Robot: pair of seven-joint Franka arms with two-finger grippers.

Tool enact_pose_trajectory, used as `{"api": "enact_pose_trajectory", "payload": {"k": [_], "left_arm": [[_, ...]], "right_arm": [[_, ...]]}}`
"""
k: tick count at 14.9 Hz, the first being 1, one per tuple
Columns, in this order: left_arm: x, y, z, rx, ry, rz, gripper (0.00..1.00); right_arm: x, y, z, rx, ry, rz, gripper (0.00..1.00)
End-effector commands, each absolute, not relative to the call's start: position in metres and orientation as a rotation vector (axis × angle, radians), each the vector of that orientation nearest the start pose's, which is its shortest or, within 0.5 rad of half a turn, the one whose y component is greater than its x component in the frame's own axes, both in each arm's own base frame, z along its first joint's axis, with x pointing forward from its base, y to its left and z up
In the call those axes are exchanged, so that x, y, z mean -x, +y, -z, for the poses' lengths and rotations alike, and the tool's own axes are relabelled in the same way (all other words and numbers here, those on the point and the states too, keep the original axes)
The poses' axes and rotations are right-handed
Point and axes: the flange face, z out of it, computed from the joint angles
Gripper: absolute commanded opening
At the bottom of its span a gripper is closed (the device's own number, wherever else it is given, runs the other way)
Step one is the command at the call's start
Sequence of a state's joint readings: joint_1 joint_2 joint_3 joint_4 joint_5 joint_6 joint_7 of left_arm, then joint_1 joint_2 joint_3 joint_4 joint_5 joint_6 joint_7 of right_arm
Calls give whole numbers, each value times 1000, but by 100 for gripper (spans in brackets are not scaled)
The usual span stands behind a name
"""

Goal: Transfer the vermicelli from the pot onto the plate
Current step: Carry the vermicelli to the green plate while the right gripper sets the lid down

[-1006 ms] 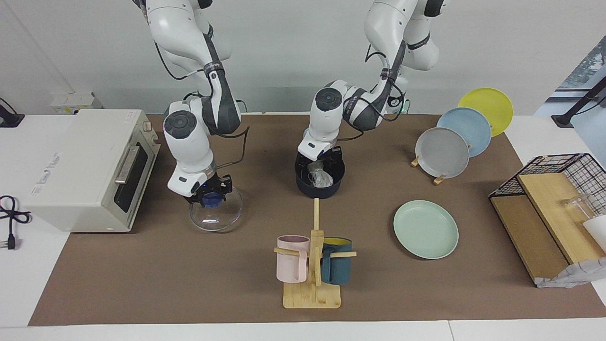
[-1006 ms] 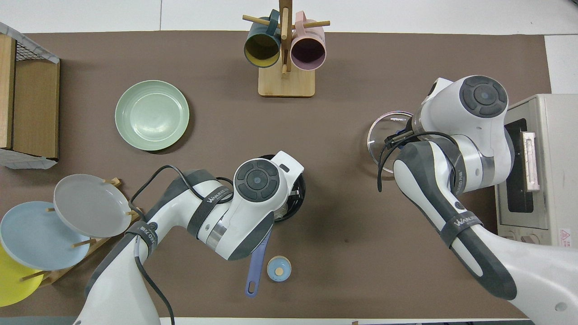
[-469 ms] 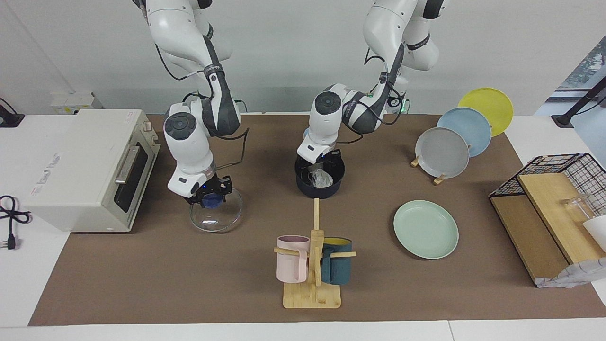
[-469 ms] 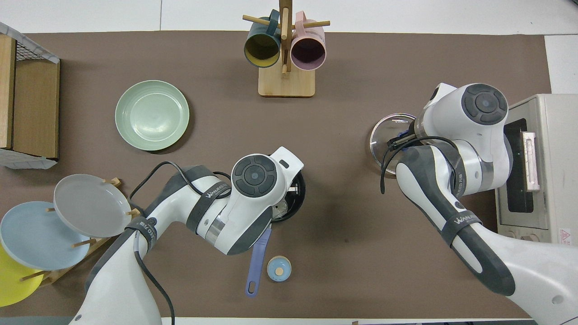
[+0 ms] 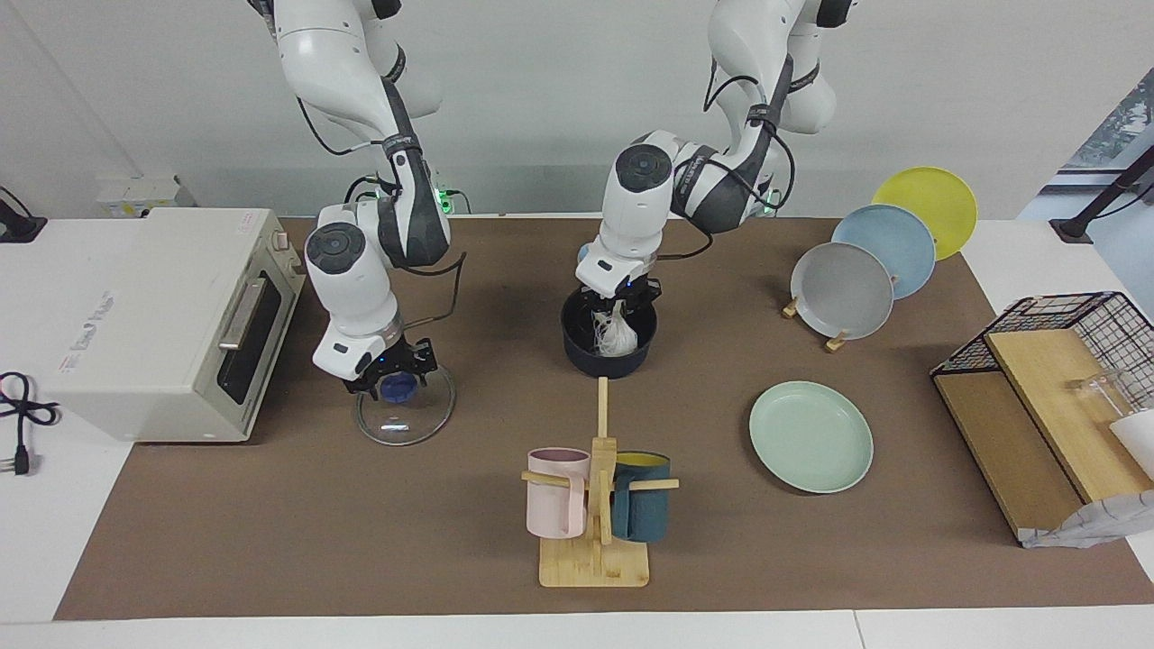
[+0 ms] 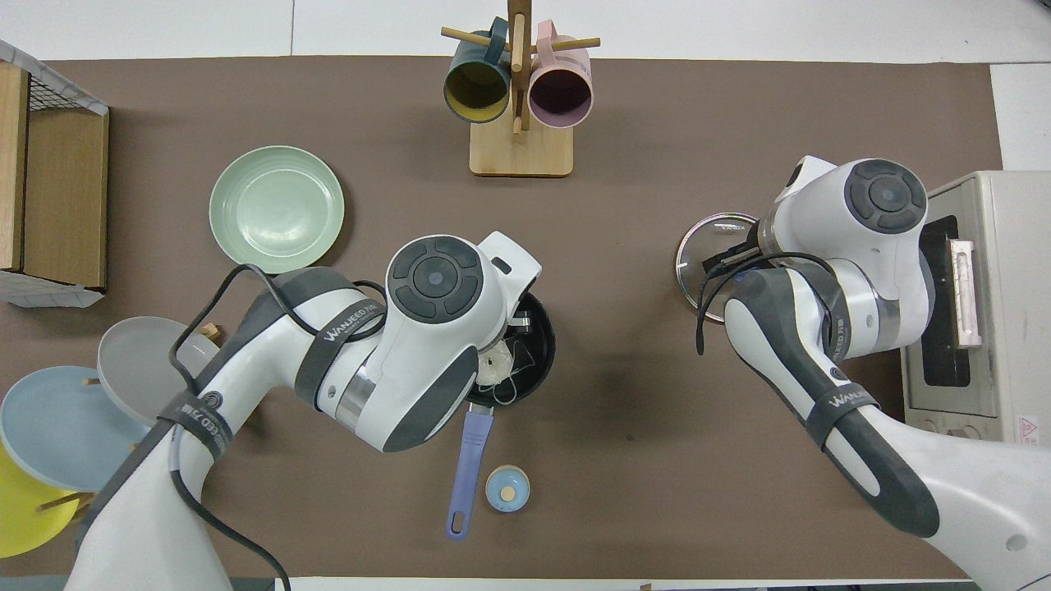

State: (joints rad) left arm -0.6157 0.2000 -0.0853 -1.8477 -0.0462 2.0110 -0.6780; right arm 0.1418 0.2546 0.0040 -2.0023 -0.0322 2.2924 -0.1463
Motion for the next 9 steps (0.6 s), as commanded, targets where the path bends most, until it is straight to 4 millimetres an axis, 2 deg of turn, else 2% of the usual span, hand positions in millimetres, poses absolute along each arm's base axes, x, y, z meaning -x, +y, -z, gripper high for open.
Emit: {"api": "enact_pose_trajectory", "payload": {"k": [1, 3, 4, 5, 6, 7, 9], "left_arm": [[-478, -364, -473, 3146, -10, -137, 0], [-507, -325, -526, 3190, -16, -192, 0], [-522, -298, -542, 3203, -11, -199, 0], [-543, -261, -554, 3215, -23, -195, 0], [-560, -227, -557, 3228, -33, -177, 0], [-572, -203, -556, 3244, -5, -146, 0], [-600, -138, -534, 3265, 37, -57, 0]], "right_arm": [[-598, 83, -367, 3121, -494, 58, 100], [-600, 84, -403, 3122, -492, 5, 100], [-599, 83, -424, 3122, -489, -17, 100], [-594, 81, -442, 3123, -480, -46, 100], [-589, 80, -461, 3124, -471, -51, 100], [-580, 78, -480, 3126, -462, -63, 100], [-559, 75, -516, 3128, -455, -92, 100]]}}
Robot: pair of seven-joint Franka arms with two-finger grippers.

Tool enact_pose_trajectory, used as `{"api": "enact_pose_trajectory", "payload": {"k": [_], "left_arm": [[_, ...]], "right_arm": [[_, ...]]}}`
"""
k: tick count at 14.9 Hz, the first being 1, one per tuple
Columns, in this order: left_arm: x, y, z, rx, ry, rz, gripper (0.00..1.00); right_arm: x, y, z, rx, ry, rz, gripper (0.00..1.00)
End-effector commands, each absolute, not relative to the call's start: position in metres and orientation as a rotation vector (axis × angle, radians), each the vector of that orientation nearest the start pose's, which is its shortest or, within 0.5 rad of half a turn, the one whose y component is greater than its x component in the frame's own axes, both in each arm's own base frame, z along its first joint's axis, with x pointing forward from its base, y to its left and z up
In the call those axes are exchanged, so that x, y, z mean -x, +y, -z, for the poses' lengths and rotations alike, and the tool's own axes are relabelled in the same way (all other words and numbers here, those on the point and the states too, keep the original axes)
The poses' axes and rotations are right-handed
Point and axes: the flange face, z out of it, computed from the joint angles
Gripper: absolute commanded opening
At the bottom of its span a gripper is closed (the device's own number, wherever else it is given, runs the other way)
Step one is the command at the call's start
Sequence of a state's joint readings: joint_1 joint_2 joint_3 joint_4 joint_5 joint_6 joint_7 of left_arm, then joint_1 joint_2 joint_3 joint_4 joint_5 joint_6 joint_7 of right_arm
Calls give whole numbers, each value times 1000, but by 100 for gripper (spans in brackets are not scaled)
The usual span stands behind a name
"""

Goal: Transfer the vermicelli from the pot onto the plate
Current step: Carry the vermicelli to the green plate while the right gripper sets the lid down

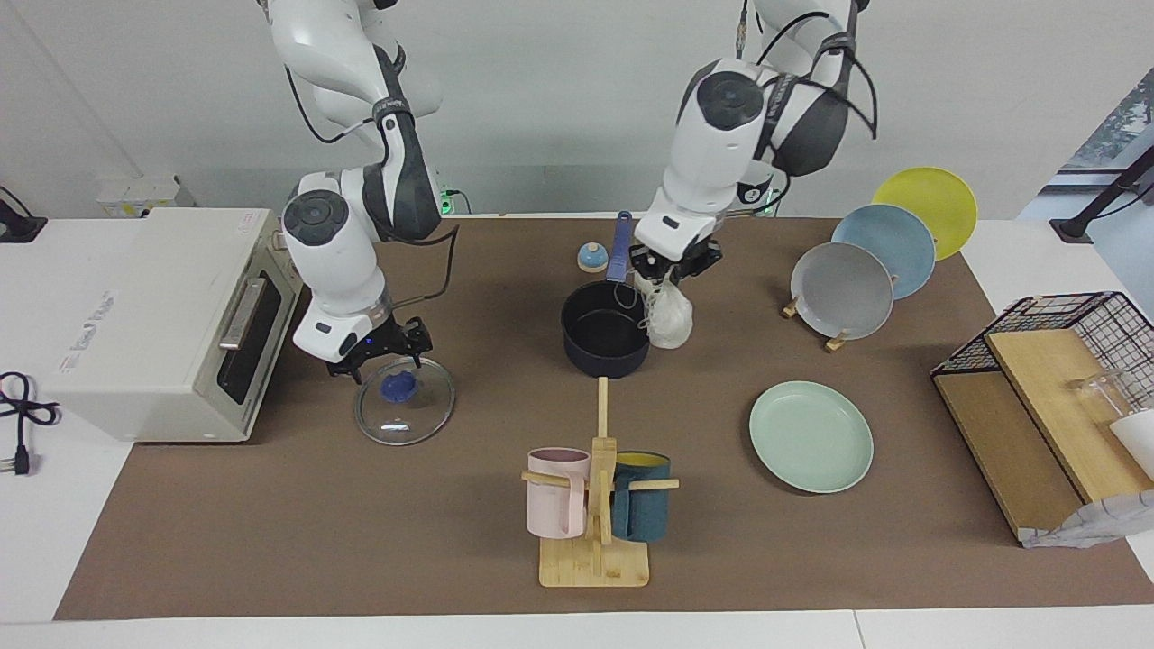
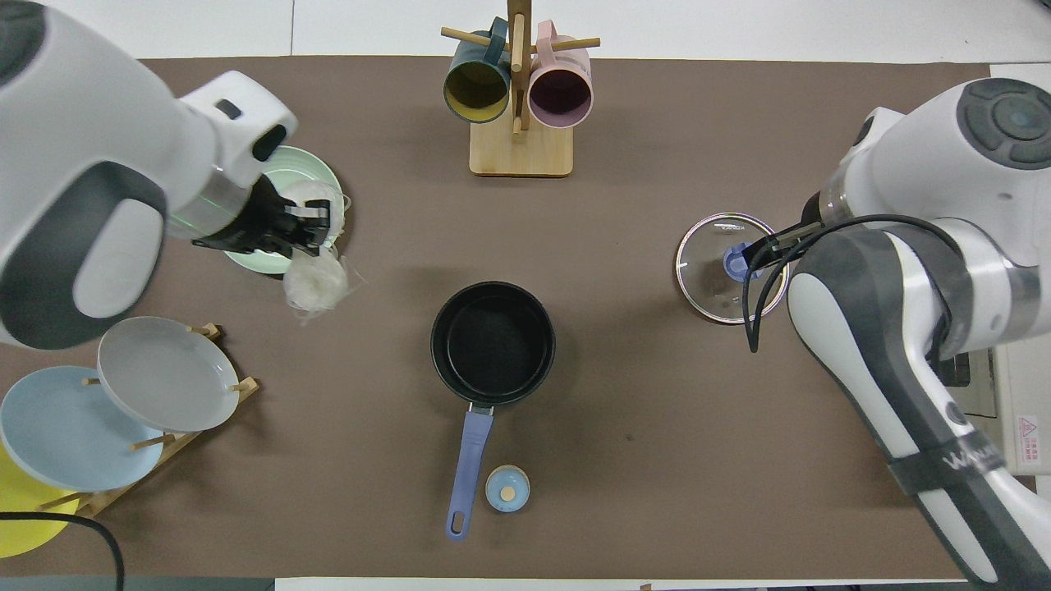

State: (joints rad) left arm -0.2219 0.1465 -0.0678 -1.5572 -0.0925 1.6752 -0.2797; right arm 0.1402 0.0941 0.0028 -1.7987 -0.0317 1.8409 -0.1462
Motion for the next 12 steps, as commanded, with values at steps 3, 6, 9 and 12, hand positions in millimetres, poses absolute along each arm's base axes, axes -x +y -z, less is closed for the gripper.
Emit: {"api": "enact_pose_trajectory", "payload": {"k": [3, 6, 9, 12], "left_arm": [[-641, -104, -478, 3266, 36, 12, 0], [-659, -85, -431, 3265, 80, 45, 0], [-668, -86, -404, 3266, 77, 63, 0], [-678, -91, -382, 3266, 80, 122, 0]], "right_arm": [[-531, 67, -555, 3136, -406, -123, 100], [-505, 61, -585, 3152, -283, -173, 100], [-510, 54, -606, 3156, -230, -188, 100], [-519, 38, -604, 3153, -178, -203, 100]]}}
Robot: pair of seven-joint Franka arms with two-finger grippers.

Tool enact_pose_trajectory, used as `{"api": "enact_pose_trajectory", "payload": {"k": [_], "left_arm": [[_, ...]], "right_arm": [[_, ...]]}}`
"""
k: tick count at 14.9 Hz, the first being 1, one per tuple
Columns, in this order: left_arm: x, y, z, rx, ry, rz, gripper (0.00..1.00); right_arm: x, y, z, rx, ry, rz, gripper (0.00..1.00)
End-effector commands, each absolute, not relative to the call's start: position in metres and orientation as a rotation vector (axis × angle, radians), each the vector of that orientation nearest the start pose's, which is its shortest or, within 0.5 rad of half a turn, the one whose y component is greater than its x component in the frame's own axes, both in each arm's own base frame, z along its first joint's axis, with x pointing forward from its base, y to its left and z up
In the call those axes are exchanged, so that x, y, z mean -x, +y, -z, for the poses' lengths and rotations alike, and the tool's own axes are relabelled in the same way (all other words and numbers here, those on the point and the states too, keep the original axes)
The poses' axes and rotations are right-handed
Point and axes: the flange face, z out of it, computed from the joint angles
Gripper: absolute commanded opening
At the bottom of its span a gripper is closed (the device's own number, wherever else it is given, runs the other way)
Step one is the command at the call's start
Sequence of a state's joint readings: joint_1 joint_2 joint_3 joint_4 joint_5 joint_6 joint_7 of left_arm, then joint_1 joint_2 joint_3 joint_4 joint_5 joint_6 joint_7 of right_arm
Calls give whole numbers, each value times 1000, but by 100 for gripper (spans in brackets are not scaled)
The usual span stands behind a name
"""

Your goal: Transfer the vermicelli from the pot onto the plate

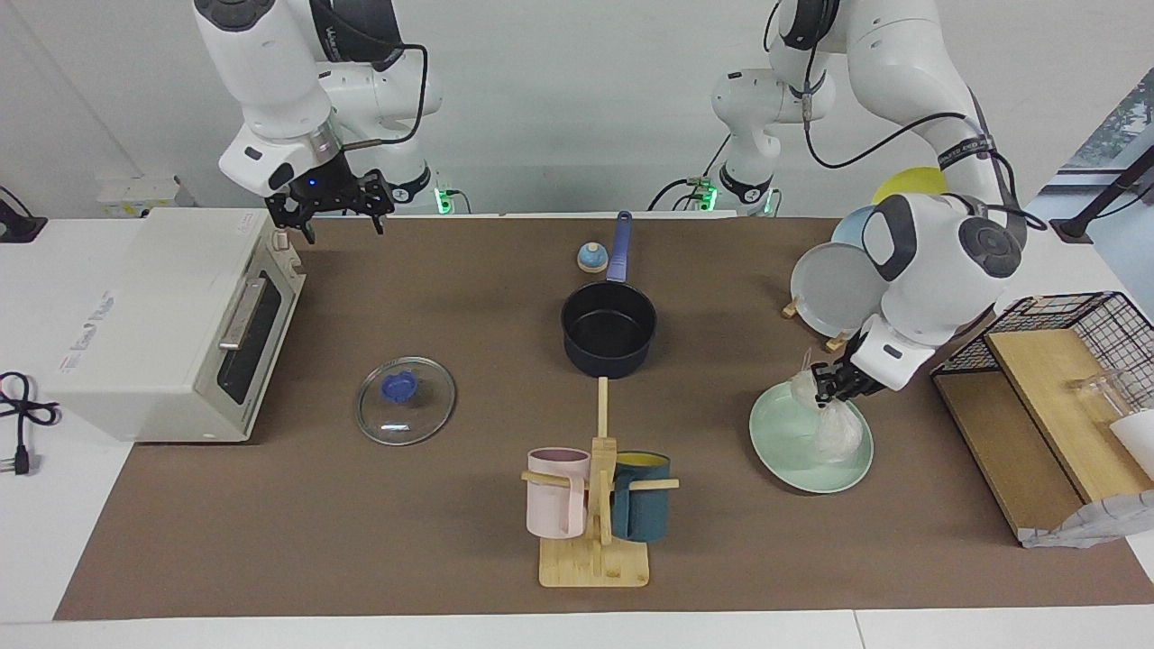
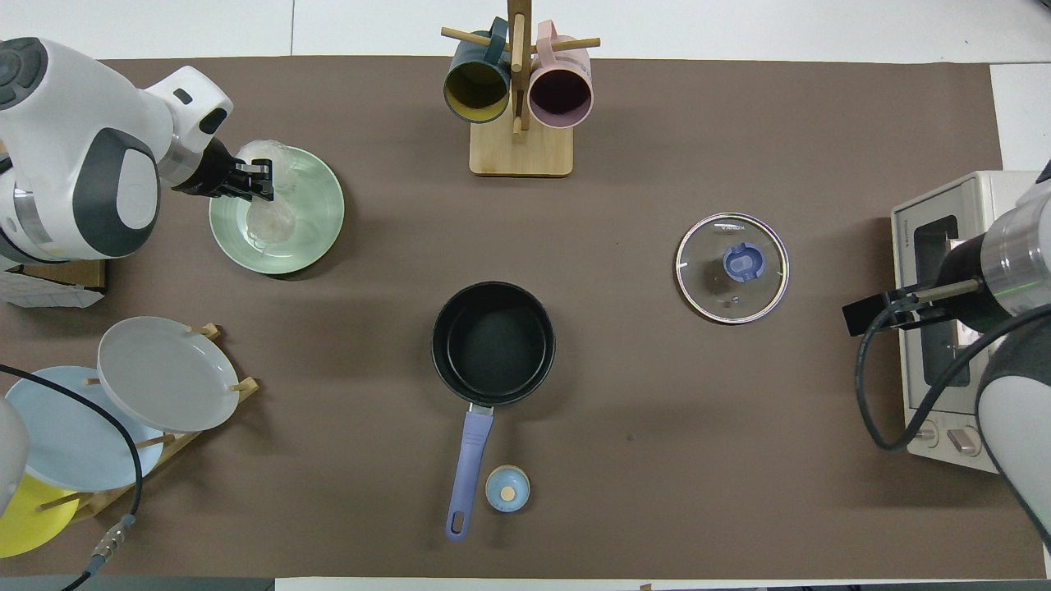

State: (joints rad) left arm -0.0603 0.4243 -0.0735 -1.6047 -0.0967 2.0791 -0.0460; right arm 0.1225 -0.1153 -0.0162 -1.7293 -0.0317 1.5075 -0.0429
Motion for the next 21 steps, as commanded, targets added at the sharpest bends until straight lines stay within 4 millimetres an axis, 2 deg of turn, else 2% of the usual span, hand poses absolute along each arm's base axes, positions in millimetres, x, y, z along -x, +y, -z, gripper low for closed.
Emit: {"api": "enact_pose_trajectory", "payload": {"k": [1, 2, 4, 5, 6, 8, 10, 12, 14, 16, 19, 21], "left_arm": [[-680, -92, -375, 3255, 92, 128, 0], [-681, -91, -371, 3240, 118, 131, 0], [-677, -85, -360, 3230, 203, 124, 0], [-674, -83, -353, 3226, 223, 135, 0], [-671, -82, -347, 3226, 222, 145, 0], [-667, -82, -343, 3223, 224, 150, 0], [-666, -84, -350, 3223, 229, 145, 99], [-661, -80, -381, 3223, 225, 106, 100], [-652, -72, -431, 3223, 184, 70, 100], [-636, -68, -486, 3217, 7, 54, 100], [-598, -66, -561, 3120, -28, 79, 100], [-569, -64, -598, 3112, -29, 59, 100]], "right_arm": [[-523, 38, -602, 3150, -176, -217, 100], [-526, 32, -602, 3151, -157, -218, 100], [-527, 34, -600, 3153, -147, -213, 100], [-534, 37, -590, 3151, -137, -248, 100], [-546, 29, -579, 3148, -111, -292, 100], [-541, 31, -589, 3154, -119, -295, 100], [-537, 31, -596, 3155, -114, -278, 100], [-534, 29, -599, 3154, -105, -273, 100], [-533, 28, -600, 3156, -109, -266, 100], [-533, 24, -598, 3152, -100, -266, 100], [-533, 13, -599, 3149, -76, -269, 100], [-534, 12, -599, 3149, -78, -259, 100]]}}
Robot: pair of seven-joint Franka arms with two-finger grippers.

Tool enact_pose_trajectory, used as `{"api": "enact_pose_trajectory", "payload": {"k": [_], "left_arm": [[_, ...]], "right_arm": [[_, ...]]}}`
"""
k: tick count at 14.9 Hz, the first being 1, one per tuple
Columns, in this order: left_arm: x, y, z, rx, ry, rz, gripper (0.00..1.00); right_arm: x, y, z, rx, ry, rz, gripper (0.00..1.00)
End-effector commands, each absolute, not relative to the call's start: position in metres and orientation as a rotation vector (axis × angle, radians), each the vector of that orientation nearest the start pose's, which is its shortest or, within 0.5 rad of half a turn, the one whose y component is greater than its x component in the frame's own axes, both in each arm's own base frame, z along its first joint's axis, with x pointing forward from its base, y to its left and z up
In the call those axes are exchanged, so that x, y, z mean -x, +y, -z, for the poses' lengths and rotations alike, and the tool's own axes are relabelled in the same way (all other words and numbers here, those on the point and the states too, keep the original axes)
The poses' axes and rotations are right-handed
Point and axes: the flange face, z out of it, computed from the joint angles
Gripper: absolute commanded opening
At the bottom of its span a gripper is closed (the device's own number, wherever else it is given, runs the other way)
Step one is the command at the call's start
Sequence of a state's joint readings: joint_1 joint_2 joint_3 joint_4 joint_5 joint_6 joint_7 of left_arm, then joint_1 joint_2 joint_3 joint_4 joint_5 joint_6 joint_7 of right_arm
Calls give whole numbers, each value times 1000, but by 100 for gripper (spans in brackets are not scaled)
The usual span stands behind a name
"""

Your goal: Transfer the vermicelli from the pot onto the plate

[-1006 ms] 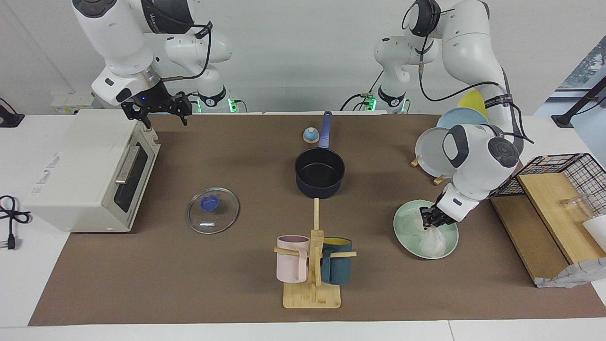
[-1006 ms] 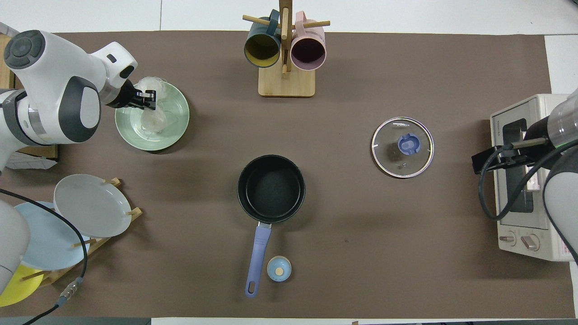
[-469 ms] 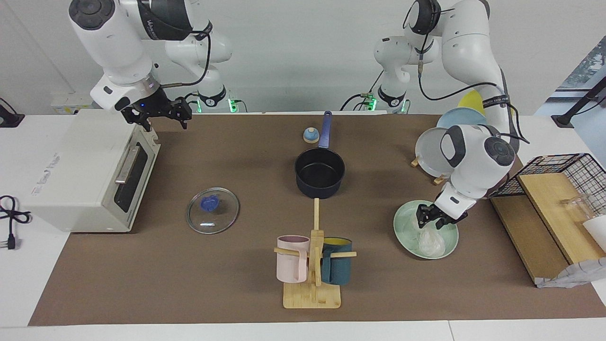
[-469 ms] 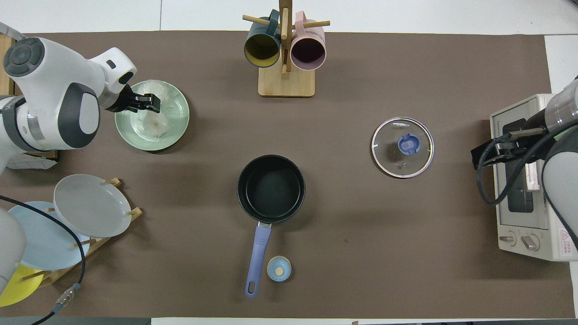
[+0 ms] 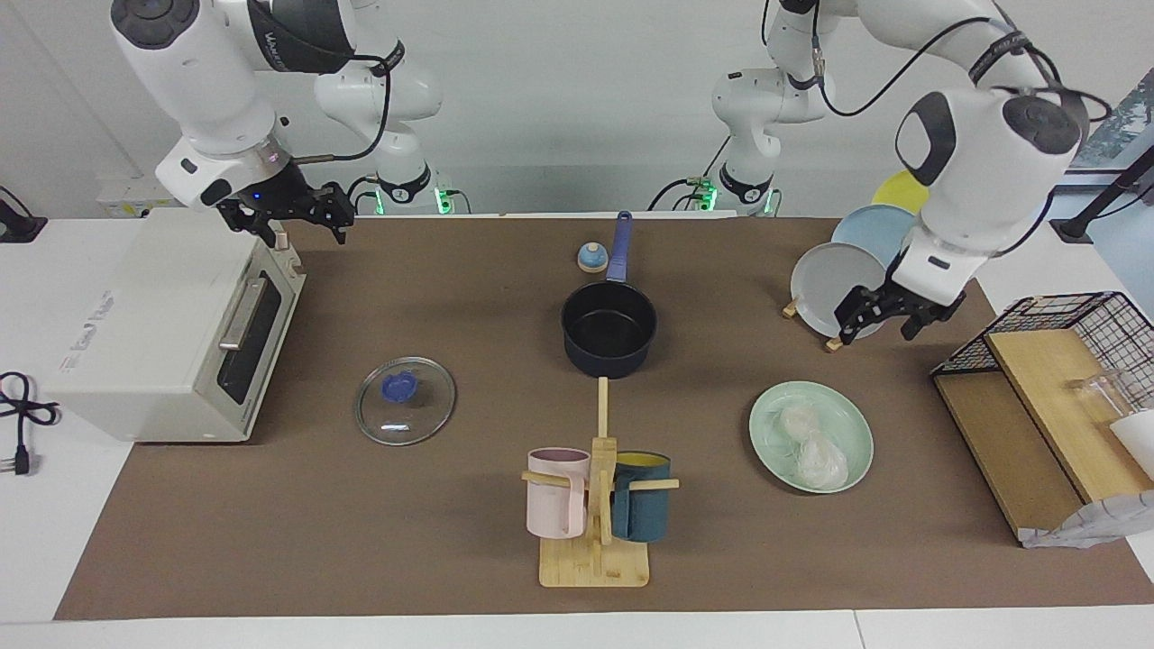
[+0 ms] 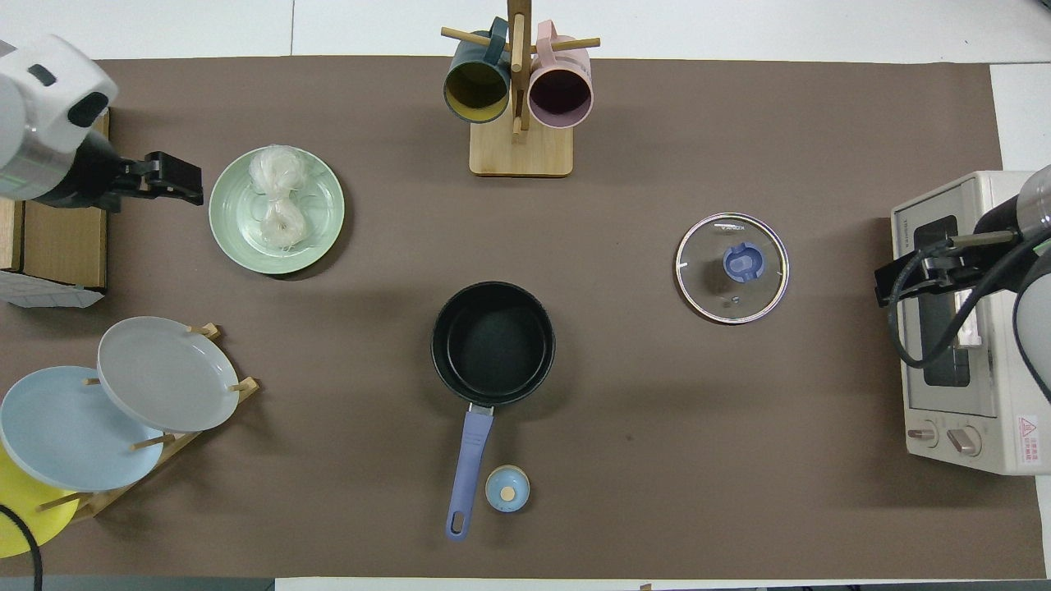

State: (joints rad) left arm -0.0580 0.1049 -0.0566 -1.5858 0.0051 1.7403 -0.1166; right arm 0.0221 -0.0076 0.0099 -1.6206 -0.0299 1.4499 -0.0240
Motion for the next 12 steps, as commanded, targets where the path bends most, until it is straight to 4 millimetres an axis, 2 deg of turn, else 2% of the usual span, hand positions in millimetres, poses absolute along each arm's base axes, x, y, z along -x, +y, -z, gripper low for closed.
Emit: {"api": "enact_pose_trajectory", "payload": {"k": [1, 3, 6, 8, 12], "left_arm": [[-555, -63, -607, 3109, -28, 38, 100], [-536, -65, -609, 3101, -24, -18, 100], [-521, -59, -596, 3102, -27, -62, 100], [-523, -61, -597, 3106, -22, -56, 100], [-531, -66, -614, 3162, -35, -58, 100]], "right_arm": [[-535, 13, -600, 3151, -76, -257, 100], [-535, 12, -606, 3154, -76, -233, 100], [-535, 11, -608, 3154, -61, -220, 100], [-533, 5, -608, 3152, -44, -225, 100], [-531, 8, -608, 3152, -61, -228, 100]]}}
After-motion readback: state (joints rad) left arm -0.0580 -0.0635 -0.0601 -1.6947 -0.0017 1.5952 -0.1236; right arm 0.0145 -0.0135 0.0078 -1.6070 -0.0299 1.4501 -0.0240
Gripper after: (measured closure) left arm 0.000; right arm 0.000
